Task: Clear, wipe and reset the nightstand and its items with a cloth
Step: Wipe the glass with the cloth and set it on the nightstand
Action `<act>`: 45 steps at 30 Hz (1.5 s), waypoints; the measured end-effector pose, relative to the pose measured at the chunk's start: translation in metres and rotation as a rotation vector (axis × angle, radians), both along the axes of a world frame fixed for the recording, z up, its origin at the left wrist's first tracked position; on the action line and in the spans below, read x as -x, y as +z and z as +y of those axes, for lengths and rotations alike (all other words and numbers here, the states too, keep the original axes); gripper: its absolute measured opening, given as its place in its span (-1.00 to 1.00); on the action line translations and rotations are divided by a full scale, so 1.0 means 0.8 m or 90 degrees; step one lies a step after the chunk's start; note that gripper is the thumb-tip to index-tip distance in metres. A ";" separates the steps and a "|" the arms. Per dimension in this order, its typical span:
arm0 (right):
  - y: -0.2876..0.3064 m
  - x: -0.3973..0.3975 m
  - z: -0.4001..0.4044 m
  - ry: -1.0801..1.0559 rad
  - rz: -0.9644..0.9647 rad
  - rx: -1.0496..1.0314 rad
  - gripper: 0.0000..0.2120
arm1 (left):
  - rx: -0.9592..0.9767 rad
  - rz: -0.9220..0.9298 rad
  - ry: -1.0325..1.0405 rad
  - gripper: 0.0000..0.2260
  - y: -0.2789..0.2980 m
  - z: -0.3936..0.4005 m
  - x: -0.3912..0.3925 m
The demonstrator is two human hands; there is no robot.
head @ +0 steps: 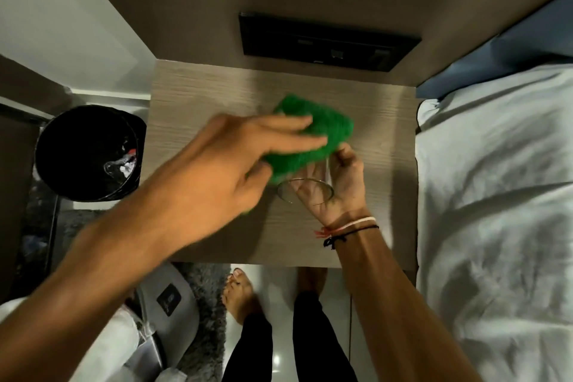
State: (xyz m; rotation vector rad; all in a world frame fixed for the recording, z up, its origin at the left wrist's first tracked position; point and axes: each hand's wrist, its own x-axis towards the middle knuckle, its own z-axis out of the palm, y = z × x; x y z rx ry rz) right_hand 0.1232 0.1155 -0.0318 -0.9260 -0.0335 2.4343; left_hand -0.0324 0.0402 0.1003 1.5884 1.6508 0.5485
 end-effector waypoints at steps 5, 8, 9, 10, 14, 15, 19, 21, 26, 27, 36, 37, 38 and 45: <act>0.006 0.013 -0.016 -0.052 0.032 -0.064 -0.59 | -0.004 0.141 0.066 -0.40 -0.021 0.049 -0.036; 0.003 0.005 -0.008 -0.098 0.010 -0.040 -0.52 | 0.025 0.126 0.010 -0.39 -0.028 0.033 -0.055; 0.000 0.000 -0.004 -0.100 -0.015 -0.035 -0.50 | 0.018 0.112 -0.001 -0.39 -0.027 0.025 -0.056; -0.003 -0.005 -0.002 -0.099 -0.026 -0.026 -0.47 | 0.009 0.096 -0.011 -0.40 -0.025 0.017 -0.055; 0.001 -0.018 -0.007 -0.038 0.005 -0.064 -0.35 | 0.017 0.051 -0.115 -0.43 -0.009 -0.009 -0.037; 0.006 -0.020 -0.009 -0.011 0.036 -0.074 -0.39 | 0.014 0.038 -0.127 -0.44 -0.003 -0.013 -0.031; 0.010 -0.023 -0.016 -0.026 0.015 -0.042 -0.64 | -0.080 0.071 0.015 -0.43 -0.001 0.001 -0.019; 0.013 -0.017 -0.020 -0.035 -0.023 -0.042 -0.68 | -0.072 0.114 0.082 -0.40 -0.003 0.024 -0.027; 0.011 -0.022 0.000 -0.073 -0.086 -0.011 -0.51 | 0.022 0.113 -0.069 -0.41 -0.021 0.026 -0.055; 0.011 -0.030 0.006 -0.064 -0.110 -0.014 -0.44 | 0.040 0.086 -0.098 -0.41 -0.022 0.022 -0.054; 0.015 -0.093 0.099 -0.334 -0.423 -0.105 -0.78 | 0.113 -0.051 -0.163 -0.38 -0.056 0.001 -0.035; 0.013 -0.093 0.111 -0.344 -0.465 -0.152 -0.64 | 0.111 -0.041 -0.153 -0.37 -0.060 0.002 -0.038; 0.009 -0.094 0.122 -0.361 -0.507 -0.203 -0.52 | 0.111 -0.028 -0.145 -0.36 -0.064 0.004 -0.041; -0.019 -0.099 0.170 -0.280 -0.839 -0.600 -0.33 | 0.097 -0.001 -0.093 -0.30 -0.080 0.015 -0.060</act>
